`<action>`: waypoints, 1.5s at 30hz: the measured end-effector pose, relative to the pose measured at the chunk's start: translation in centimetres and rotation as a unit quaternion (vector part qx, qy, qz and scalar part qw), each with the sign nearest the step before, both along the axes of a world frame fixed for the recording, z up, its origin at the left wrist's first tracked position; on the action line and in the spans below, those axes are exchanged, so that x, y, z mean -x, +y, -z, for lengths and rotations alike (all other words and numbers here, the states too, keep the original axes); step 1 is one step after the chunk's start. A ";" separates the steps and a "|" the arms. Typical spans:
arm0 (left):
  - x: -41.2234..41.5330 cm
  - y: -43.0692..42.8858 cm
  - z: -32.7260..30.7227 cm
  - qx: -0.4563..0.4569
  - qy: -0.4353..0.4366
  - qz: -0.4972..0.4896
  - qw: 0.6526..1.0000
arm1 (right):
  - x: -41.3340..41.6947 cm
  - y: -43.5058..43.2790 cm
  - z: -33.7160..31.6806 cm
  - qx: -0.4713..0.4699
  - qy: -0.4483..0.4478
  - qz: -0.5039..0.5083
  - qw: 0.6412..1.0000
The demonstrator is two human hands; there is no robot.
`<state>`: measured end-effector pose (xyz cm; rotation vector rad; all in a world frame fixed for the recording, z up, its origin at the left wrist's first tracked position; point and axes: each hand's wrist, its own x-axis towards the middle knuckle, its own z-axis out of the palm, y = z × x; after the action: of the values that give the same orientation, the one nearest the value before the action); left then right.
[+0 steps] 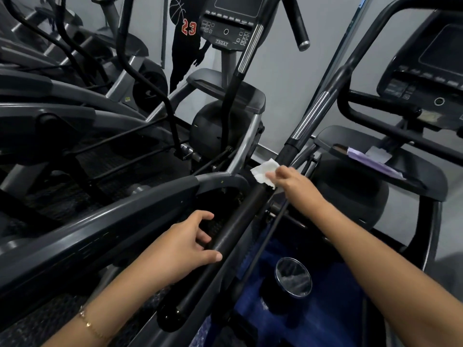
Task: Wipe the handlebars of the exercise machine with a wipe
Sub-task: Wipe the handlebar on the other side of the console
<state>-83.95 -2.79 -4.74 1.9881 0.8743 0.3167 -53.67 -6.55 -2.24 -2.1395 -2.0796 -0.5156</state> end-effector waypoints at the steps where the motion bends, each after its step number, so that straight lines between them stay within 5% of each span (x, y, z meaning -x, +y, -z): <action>1: 0.0 0.0 0.0 -0.003 0.003 0.001 1.000 | -1.1 0.7 -1.3 -0.003 -0.017 0.007 1.000; 6: 0.0 -0.2 -0.1 -0.020 0.011 0.009 1.000 | -3.7 2.7 -4.2 -0.035 -0.056 0.092 0.994; 11: 0.1 -0.1 -0.1 -0.021 0.015 0.018 1.000 | -0.9 -0.2 0.4 0.061 -0.089 -0.060 0.992; 14: 0.2 -0.2 -0.1 -0.022 0.011 0.014 1.000 | -2.4 0.7 -1.7 0.051 -0.138 -0.057 0.987; 20: 0.2 -0.5 -0.1 -0.018 0.006 0.000 1.000 | -3.2 3.1 -4.8 -0.011 -0.083 0.098 0.992; 27: 1.3 -2.5 -0.5 -0.117 0.037 -0.030 0.992 | 3.8 -0.2 2.6 0.037 0.079 -0.005 0.996; 36: 4.5 -5.9 -2.3 -0.197 0.144 0.004 0.970 | 2.6 1.3 0.9 0.017 0.103 0.049 0.993; 42: 4.2 -5.2 -2.7 -0.222 0.190 0.039 0.956 | 7.2 -1.9 2.7 0.040 0.108 -0.065 0.991; 45: 3.8 -4.1 -2.9 -0.197 0.226 0.064 0.952 | 6.7 -1.4 1.9 0.020 0.131 -0.034 0.991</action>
<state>-87.77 -6.91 -1.80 2.5374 1.0137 -0.0538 -60.36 -7.98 -4.12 -2.0206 -2.0222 -0.1748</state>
